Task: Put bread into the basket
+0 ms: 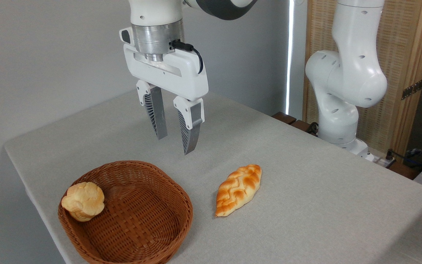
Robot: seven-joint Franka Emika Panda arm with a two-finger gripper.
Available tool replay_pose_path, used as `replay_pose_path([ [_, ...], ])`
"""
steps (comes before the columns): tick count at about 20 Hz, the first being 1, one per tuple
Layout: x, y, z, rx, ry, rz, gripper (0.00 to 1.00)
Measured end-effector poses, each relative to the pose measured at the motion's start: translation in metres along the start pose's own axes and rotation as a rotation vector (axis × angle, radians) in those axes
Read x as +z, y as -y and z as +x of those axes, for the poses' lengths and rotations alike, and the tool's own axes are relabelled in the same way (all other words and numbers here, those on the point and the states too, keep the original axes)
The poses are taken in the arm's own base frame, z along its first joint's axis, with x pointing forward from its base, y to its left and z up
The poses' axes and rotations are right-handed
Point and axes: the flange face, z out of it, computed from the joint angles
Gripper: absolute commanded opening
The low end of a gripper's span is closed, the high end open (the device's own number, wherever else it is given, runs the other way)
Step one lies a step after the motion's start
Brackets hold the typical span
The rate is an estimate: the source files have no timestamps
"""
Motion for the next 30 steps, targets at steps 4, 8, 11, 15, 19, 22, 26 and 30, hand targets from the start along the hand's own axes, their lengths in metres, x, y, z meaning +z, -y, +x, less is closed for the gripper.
replay_pose_path([
  [4, 0.0, 0.0, 0.0, 0.0, 0.0, 0.0, 1.0],
  [8, 0.0, 0.0, 0.0, 0.0, 0.005, -0.003, 1.0],
  [11, 0.001, 0.0, -0.001, 0.0, 0.007, -0.004, 1.0],
  [15, 0.001, -0.001, -0.001, 0.0, 0.008, -0.005, 1.0],
  [19, 0.001, -0.001, -0.001, 0.0, 0.01, -0.007, 1.0],
  [22, 0.001, 0.004, -0.004, -0.01, 0.01, -0.008, 1.0],
  [26, 0.001, 0.008, -0.007, -0.02, 0.01, -0.008, 1.0],
  [30, 0.001, 0.007, -0.01, -0.02, 0.011, -0.011, 1.0],
])
